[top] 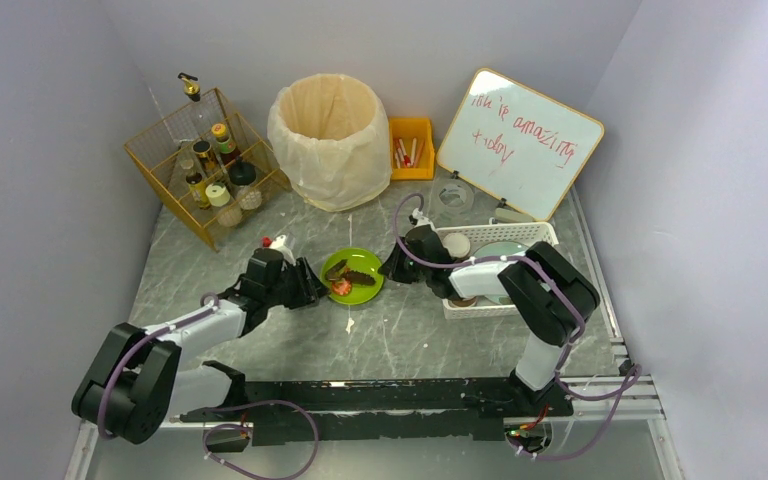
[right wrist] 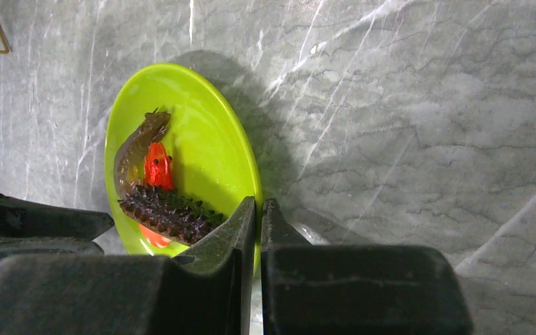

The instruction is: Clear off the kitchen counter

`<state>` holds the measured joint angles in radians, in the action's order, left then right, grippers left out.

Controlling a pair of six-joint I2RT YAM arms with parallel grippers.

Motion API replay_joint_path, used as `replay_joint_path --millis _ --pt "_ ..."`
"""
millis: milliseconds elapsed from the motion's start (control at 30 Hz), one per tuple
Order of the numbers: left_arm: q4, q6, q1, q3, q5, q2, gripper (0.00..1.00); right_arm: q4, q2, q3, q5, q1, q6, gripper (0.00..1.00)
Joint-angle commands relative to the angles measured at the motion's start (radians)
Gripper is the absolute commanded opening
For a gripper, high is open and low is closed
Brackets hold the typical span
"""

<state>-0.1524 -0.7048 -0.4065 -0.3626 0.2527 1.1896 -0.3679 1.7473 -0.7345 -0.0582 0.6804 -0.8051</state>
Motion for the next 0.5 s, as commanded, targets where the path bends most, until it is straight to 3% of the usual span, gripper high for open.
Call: replay_joint_path --millis 0,300,467 --pt "-0.017 -0.058 -0.001 0.011 -0.097 0.009 0.47 -0.034 -0.046 0.006 0.006 -0.008 0.010 0.07" --pt "-0.075 -0.088 -0.001 -0.014 -0.101 0.092 0.47 -0.035 -0.043 0.004 -0.011 -0.013 0.017 0.07" --pt "-0.116 -0.089 -0.002 -0.035 -0.070 0.173 0.36 -0.040 -0.038 0.007 -0.020 -0.016 0.014 0.06"
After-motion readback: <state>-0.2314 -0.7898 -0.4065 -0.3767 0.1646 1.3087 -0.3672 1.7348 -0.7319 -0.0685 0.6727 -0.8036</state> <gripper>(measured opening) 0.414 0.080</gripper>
